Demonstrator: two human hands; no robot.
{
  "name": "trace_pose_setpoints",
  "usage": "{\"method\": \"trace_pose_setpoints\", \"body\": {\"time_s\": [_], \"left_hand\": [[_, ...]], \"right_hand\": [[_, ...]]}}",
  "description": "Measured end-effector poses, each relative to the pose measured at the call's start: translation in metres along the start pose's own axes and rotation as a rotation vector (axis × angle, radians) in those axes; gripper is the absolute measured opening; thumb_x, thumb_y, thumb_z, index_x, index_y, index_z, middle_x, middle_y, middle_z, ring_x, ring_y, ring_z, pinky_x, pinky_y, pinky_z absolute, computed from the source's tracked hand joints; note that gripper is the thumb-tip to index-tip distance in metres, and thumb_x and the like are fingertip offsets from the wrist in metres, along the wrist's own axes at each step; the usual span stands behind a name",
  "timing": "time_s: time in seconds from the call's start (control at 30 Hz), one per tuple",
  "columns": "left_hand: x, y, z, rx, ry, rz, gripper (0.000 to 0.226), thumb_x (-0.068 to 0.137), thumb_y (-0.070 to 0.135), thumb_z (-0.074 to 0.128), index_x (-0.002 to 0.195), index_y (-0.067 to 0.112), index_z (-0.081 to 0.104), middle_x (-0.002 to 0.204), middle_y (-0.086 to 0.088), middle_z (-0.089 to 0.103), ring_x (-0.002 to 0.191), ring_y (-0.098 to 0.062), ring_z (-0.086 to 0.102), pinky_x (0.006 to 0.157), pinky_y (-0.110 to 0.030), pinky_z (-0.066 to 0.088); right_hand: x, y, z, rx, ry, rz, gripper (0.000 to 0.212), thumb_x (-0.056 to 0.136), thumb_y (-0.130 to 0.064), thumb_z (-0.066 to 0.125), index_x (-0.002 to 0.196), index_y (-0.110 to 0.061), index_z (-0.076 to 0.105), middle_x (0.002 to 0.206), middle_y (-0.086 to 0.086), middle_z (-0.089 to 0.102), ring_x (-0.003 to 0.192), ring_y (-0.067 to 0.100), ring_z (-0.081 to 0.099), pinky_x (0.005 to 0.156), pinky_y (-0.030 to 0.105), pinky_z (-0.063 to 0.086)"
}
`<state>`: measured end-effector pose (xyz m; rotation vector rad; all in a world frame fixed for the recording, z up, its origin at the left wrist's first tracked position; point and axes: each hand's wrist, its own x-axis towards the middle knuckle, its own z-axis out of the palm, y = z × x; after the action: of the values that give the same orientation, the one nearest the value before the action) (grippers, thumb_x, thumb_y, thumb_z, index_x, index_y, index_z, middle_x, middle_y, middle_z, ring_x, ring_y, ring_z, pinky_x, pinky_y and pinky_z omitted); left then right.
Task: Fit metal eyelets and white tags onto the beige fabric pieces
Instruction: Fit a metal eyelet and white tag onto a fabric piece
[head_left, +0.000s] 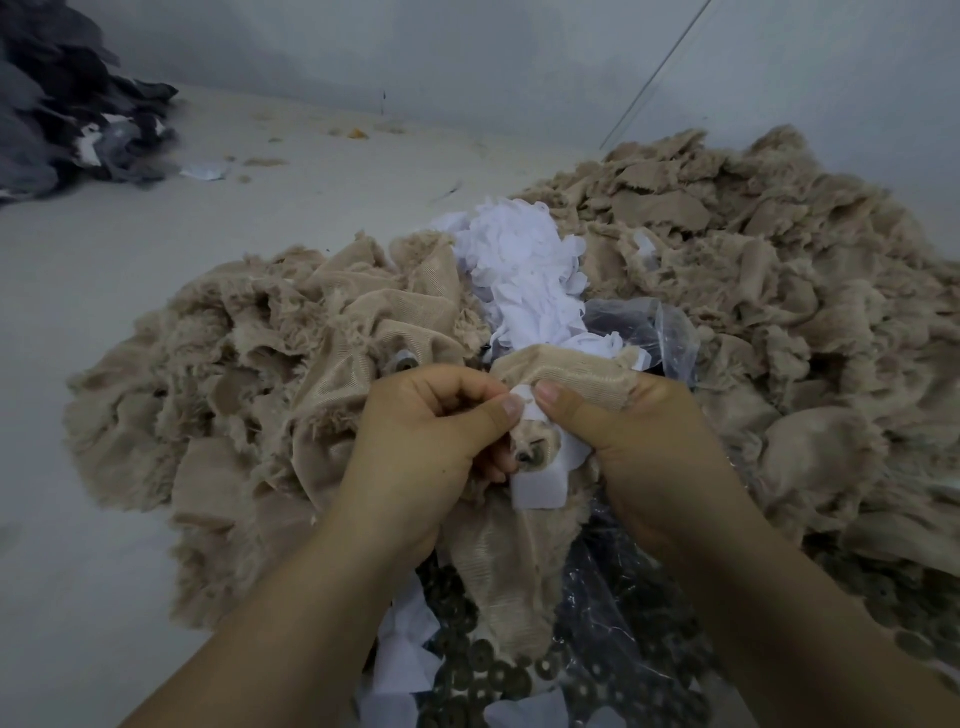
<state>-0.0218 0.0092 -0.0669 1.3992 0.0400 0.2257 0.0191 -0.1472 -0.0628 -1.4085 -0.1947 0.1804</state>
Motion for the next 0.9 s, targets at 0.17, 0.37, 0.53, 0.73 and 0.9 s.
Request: {"method": "trace_pose_setpoints", "body": {"time_s": [0.17, 0.37, 0.53, 0.73, 0.9], "left_hand": [[-0.003, -0.001, 0.005, 0.004, 0.059, 0.003, 0.018, 0.086, 0.003, 0.070, 0.069, 0.007, 0.072, 0.061, -0.020, 0.066, 0.048, -0.022, 0.057, 0.047, -0.030, 0.049], [-0.008, 0.001, 0.011, 0.168, 0.146, 0.152, 0.019, 0.086, 0.002, 0.071, 0.069, 0.008, 0.070, 0.060, -0.014, 0.067, 0.049, -0.022, 0.061, 0.045, -0.028, 0.052], [-0.010, 0.000, 0.014, 0.302, 0.190, 0.244, 0.021, 0.086, 0.003, 0.071, 0.068, 0.013, 0.070, 0.059, -0.008, 0.067, 0.054, -0.032, 0.064, 0.050, -0.048, 0.054], [-0.016, -0.004, 0.019, 0.464, 0.252, 0.345, 0.014, 0.081, 0.019, 0.065, 0.068, 0.017, 0.067, 0.059, 0.002, 0.064, 0.055, -0.015, 0.062, 0.050, -0.040, 0.052], [-0.016, -0.005, 0.020, 0.575, 0.276, 0.448, 0.013, 0.084, 0.011, 0.068, 0.072, 0.013, 0.064, 0.068, 0.005, 0.061, 0.063, -0.012, 0.059, 0.056, -0.035, 0.050]], "right_hand": [[-0.002, -0.001, 0.002, 0.001, 0.007, -0.009, 0.020, 0.073, -0.021, 0.076, 0.092, -0.015, 0.079, 0.093, 0.009, 0.078, 0.086, 0.028, 0.076, 0.073, 0.038, 0.061], [-0.005, -0.002, 0.004, -0.013, 0.011, -0.069, 0.012, 0.085, -0.004, 0.071, 0.087, -0.013, 0.079, 0.088, 0.011, 0.078, 0.081, 0.028, 0.076, 0.067, 0.031, 0.061], [-0.007, -0.002, 0.005, -0.097, 0.021, -0.151, 0.012, 0.087, -0.002, 0.069, 0.092, -0.010, 0.077, 0.086, 0.007, 0.078, 0.082, 0.024, 0.076, 0.070, 0.031, 0.061], [-0.008, -0.001, 0.007, -0.181, 0.068, -0.154, 0.007, 0.086, -0.003, 0.071, 0.087, -0.007, 0.077, 0.082, 0.008, 0.077, 0.079, 0.024, 0.076, 0.073, 0.042, 0.062], [-0.009, -0.003, 0.008, -0.139, 0.075, -0.101, 0.007, 0.087, -0.003, 0.070, 0.089, 0.001, 0.075, 0.081, 0.015, 0.076, 0.078, 0.031, 0.075, 0.076, 0.048, 0.061]]}}
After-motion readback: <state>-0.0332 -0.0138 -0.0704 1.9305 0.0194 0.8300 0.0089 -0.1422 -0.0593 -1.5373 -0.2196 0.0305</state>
